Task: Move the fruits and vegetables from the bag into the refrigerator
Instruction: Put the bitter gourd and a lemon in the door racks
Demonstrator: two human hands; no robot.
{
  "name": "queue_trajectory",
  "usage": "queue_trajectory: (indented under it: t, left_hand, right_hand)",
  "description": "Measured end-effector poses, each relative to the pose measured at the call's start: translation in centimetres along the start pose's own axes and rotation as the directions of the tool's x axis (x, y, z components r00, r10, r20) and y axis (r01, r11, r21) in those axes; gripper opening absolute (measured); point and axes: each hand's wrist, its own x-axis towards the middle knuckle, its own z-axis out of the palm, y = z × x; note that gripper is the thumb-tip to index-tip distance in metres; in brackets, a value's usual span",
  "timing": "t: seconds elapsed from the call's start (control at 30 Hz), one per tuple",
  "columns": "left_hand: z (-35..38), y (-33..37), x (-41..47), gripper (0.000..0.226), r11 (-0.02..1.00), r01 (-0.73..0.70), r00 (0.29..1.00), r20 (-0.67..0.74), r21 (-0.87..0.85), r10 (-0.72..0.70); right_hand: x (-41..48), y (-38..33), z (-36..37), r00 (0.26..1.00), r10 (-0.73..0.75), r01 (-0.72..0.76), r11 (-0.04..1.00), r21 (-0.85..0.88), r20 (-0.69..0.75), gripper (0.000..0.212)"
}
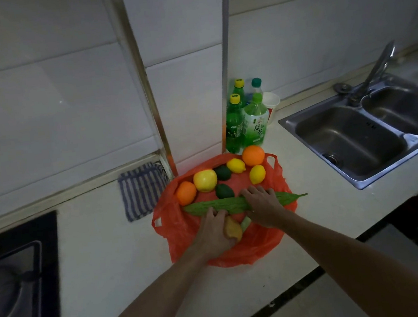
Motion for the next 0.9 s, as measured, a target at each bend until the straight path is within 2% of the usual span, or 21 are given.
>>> queue_trajectory:
  t: [0.3,0.67,0.9]
  left_hand:
    - [-3.7,0.1,-2.4,0.072,0.992,-0.095,0.991,-0.103,-0.079,0.087]
    - [-11.7,-3.2,-9.4,0.074,0.993,-0.107,0.962,-0.257,-0.047,0.092]
    - [-18.4,-6.8,-16.3,0.078,0.999,-0.040,0.933,-0.359,-0.026,0.028]
  right_hand:
    - [-2.6,-1.8,-3.6,0.994,0.066,-0.059,0.996,0.073,-0.085,0.045]
    - [-6.5,-8.4,-9.3,0.960,0.168,-0.138,0.980,0.146,-0.223,0.045]
    - [-6.4,-16.9,-13.3,0.946,0.092,-0.035,0.982,0.185,-0.311,0.049]
